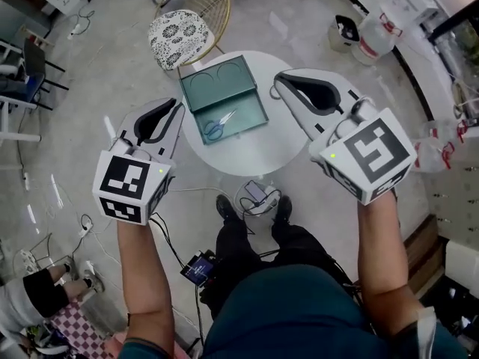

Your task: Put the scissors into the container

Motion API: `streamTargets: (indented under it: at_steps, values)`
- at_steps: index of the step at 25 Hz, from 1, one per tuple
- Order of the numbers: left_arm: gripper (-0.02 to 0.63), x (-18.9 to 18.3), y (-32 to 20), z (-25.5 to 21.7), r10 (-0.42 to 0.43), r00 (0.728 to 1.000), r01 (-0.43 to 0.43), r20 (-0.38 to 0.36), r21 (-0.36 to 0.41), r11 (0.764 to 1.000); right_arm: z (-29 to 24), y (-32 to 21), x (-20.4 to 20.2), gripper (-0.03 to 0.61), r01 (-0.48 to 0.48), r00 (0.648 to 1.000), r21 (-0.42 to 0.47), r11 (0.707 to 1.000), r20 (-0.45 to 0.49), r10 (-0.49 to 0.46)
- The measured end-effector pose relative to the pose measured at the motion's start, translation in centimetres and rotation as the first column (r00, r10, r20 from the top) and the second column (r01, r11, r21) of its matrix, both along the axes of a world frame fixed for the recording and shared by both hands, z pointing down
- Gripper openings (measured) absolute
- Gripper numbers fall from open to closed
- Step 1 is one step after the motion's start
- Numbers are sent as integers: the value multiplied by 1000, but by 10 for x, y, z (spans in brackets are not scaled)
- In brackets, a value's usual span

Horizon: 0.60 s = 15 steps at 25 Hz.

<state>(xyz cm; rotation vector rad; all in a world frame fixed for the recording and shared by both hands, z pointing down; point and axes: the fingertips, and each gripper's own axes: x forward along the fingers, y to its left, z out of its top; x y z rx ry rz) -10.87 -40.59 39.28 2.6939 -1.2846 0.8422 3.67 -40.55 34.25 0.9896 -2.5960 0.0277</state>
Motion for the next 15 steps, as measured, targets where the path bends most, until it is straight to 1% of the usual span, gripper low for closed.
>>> streamTargets:
  at_steps: [4, 8, 11, 15]
  values:
    - [57, -13, 28, -48, -16, 1000, 15, 12, 70, 997, -40, 21, -8, 37, -1, 1000, 41, 999, 3, 1]
    - [57, -23, 55, -87, -35, 999, 32, 18, 119, 992, -72, 42, -13, 37, 31, 999, 84, 996, 1, -32]
    - [57, -23, 72, -113, -47, 999, 44, 15, 156, 987, -97, 54, -12, 37, 37, 999, 113, 993, 6, -38]
    - [57, -18, 91, -138, -47, 999, 43, 15, 184, 982, -121, 70, -11, 37, 60, 998, 148, 987, 9, -62]
